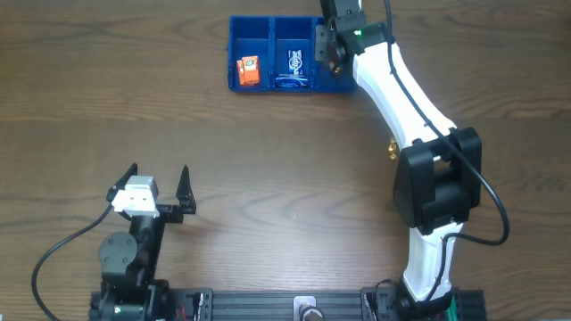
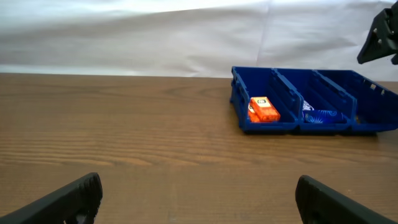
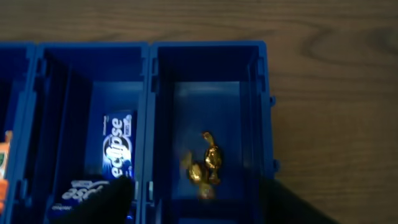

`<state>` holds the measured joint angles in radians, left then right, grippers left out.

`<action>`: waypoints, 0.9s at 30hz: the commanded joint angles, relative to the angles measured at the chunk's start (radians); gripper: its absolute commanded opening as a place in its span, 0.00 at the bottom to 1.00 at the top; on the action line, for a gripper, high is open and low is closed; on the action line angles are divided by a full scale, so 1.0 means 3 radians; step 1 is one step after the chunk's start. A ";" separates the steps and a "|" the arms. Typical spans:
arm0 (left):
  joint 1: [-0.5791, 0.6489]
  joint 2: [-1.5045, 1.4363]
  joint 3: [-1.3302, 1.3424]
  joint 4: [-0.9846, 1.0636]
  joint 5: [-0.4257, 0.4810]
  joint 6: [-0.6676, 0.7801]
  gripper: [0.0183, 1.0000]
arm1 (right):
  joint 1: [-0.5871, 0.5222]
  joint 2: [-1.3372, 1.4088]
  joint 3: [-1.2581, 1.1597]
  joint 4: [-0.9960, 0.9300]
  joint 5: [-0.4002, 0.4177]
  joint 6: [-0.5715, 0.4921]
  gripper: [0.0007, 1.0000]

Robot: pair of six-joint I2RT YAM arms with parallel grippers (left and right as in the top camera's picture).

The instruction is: Sort Candies Into Trays

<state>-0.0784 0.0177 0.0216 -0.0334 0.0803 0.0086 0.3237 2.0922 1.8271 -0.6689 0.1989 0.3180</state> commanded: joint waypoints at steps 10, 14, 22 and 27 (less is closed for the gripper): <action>0.0023 -0.0015 -0.0050 -0.0135 0.0057 0.0047 1.00 | -0.0504 -0.1166 -0.0635 -0.0645 0.0028 -0.0102 0.79; 0.0023 -0.0015 -0.0050 -0.0135 0.0057 0.0047 1.00 | -0.0687 -0.1654 -0.1509 -0.0605 0.0001 -0.0037 0.80; 0.0023 -0.0015 -0.0050 -0.0135 0.0057 0.0047 1.00 | -0.0799 -0.1597 -0.2453 -0.0299 -0.0047 -0.0102 0.79; 0.0023 -0.0015 -0.0050 -0.0135 0.0057 0.0047 1.00 | -0.0787 -0.1329 -0.2534 -0.0226 -0.0160 -0.0205 0.76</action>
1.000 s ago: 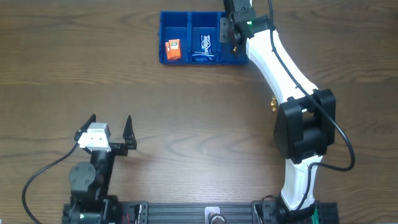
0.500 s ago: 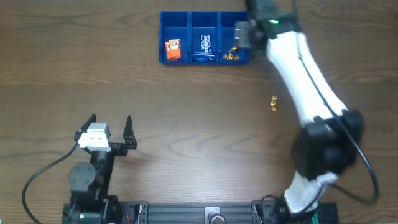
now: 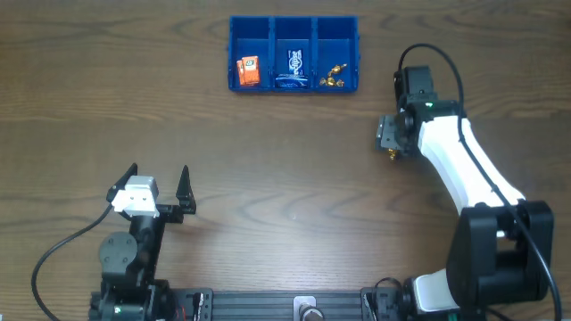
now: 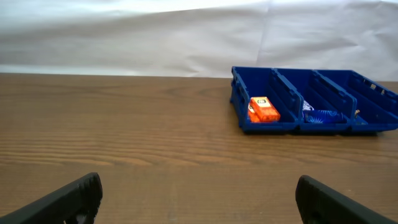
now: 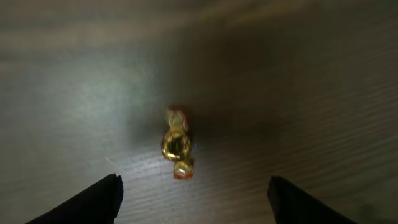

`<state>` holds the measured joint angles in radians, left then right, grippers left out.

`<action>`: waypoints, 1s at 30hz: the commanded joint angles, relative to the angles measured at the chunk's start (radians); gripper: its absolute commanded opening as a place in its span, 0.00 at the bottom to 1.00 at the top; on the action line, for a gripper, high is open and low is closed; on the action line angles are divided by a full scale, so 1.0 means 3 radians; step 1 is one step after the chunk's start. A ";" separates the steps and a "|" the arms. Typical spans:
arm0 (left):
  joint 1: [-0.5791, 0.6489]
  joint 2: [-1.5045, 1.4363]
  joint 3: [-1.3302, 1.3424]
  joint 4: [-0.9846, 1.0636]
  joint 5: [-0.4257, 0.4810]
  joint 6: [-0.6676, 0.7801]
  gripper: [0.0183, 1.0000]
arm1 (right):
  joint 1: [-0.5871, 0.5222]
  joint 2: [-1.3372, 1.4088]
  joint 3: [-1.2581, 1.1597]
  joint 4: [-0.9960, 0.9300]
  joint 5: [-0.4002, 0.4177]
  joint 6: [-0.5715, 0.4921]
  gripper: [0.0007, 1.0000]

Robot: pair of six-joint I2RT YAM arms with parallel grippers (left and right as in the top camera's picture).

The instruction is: Sort Candies Into Trays

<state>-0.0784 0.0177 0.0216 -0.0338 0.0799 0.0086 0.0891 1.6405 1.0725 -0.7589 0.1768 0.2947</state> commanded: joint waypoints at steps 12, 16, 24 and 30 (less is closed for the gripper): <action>0.0023 -0.0015 -0.0051 -0.0134 0.0058 0.0047 1.00 | 0.0001 0.0540 -0.0019 0.0239 -0.0148 -0.0203 0.71; 0.0023 -0.0015 -0.0050 -0.0134 0.0058 0.0047 1.00 | 0.0001 0.0543 -0.0019 0.0242 -0.0151 -0.0202 0.68; 0.0023 -0.0015 -0.0050 -0.0134 0.0058 0.0047 1.00 | -0.0005 0.0619 -0.0022 0.0276 -0.0224 -0.0203 0.65; 0.0023 -0.0015 -0.0050 -0.0134 0.0058 0.0047 1.00 | -0.0024 0.0716 -0.0022 0.0282 -0.0224 -0.0203 0.63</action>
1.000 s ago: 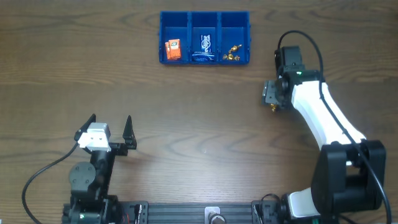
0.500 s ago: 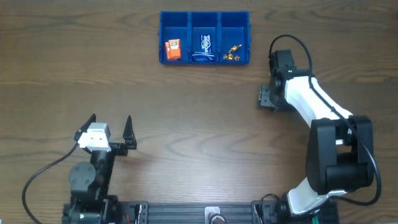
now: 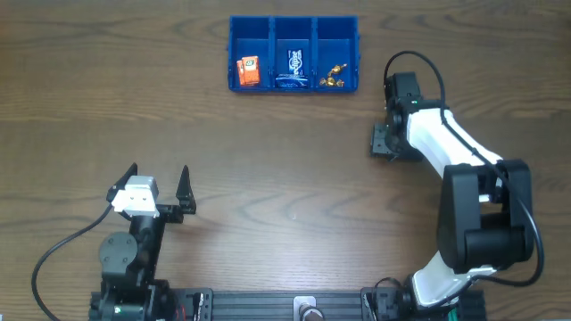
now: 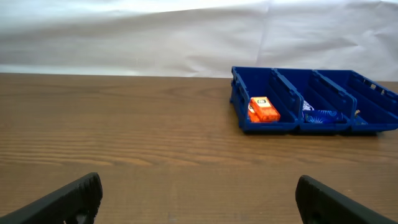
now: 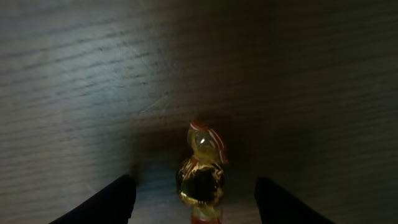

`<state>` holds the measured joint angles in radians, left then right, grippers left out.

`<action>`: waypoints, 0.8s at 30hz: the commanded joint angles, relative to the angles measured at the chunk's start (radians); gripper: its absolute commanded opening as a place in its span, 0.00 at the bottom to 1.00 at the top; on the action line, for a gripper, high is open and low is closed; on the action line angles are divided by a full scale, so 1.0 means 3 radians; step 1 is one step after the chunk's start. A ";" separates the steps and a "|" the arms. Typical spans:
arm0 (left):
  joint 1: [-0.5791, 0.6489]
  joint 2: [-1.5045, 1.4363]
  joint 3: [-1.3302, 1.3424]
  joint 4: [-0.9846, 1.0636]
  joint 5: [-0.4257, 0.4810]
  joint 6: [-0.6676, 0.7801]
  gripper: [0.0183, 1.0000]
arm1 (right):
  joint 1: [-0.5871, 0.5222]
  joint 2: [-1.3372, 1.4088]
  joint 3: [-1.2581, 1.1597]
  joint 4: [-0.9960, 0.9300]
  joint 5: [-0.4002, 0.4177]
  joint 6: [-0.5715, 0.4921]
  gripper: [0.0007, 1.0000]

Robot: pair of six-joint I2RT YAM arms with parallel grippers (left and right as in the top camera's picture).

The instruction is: Sort Candies Into Trays

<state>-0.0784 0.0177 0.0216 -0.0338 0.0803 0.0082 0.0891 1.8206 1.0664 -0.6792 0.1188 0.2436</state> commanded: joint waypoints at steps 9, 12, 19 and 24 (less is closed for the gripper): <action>0.0023 -0.0015 -0.0050 -0.0134 0.0057 0.0048 1.00 | -0.0028 0.0126 -0.0001 0.0027 -0.0028 -0.0046 0.36; 0.0023 -0.0015 -0.0051 -0.0134 0.0057 0.0048 1.00 | -0.0028 0.0126 -0.0001 0.0017 -0.0028 -0.0046 0.29; 0.0023 -0.0015 -0.0050 -0.0134 0.0057 0.0050 1.00 | -0.0027 0.0126 -0.0001 0.0008 -0.0025 -0.0046 0.17; 0.0023 -0.0015 -0.0051 -0.0134 0.0057 0.0048 1.00 | 0.0005 0.0018 0.0000 -0.0001 -0.0020 -0.0043 0.12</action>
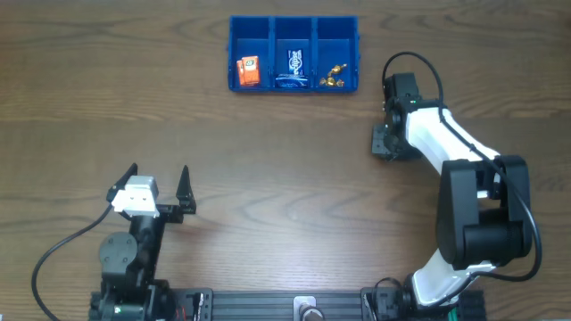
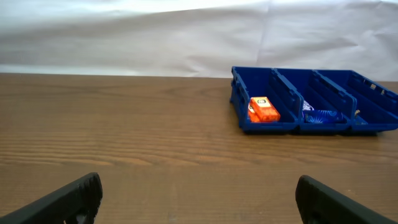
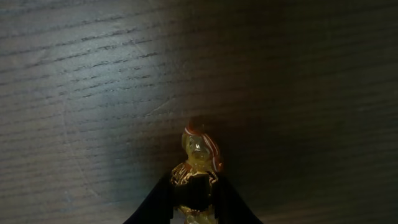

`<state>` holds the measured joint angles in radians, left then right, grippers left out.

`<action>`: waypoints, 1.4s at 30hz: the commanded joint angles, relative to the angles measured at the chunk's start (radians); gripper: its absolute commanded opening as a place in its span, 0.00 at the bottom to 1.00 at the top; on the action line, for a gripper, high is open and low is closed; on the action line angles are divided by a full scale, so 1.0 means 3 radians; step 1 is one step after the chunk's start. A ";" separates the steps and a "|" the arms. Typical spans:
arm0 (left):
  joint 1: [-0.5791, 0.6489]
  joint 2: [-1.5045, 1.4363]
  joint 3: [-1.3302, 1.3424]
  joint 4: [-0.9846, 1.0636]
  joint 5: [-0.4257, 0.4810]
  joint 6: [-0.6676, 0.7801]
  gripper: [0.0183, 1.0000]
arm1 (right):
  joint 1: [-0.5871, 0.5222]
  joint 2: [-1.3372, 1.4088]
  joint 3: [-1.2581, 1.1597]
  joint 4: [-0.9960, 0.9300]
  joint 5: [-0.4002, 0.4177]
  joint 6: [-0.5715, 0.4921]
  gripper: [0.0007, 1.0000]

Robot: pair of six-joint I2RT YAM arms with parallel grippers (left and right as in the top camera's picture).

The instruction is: Sort Candies Into Trays

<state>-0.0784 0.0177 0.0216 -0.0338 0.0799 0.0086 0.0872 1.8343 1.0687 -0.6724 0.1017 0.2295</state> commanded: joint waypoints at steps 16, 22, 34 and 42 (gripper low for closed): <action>0.0023 -0.0015 -0.0050 -0.0134 0.0058 0.0047 1.00 | 0.0674 -0.0752 0.1639 -0.0085 0.0163 0.0379 0.12; 0.0023 -0.0015 -0.0050 -0.0134 0.0058 0.0047 1.00 | 0.0711 0.0177 0.2427 -0.0042 0.0183 0.0371 0.12; 0.0023 -0.0015 -0.0051 -0.0134 0.0058 0.0048 1.00 | 0.0716 0.0993 0.2618 0.0267 0.0182 0.0458 0.13; 0.0023 -0.0015 -0.0050 -0.0134 0.0058 0.0047 1.00 | 0.0716 0.0999 0.2617 0.0322 0.0183 0.0455 0.28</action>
<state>-0.0784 0.0177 0.0216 -0.0338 0.0799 0.0082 0.2981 2.1410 1.8324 -0.5781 0.1390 0.3584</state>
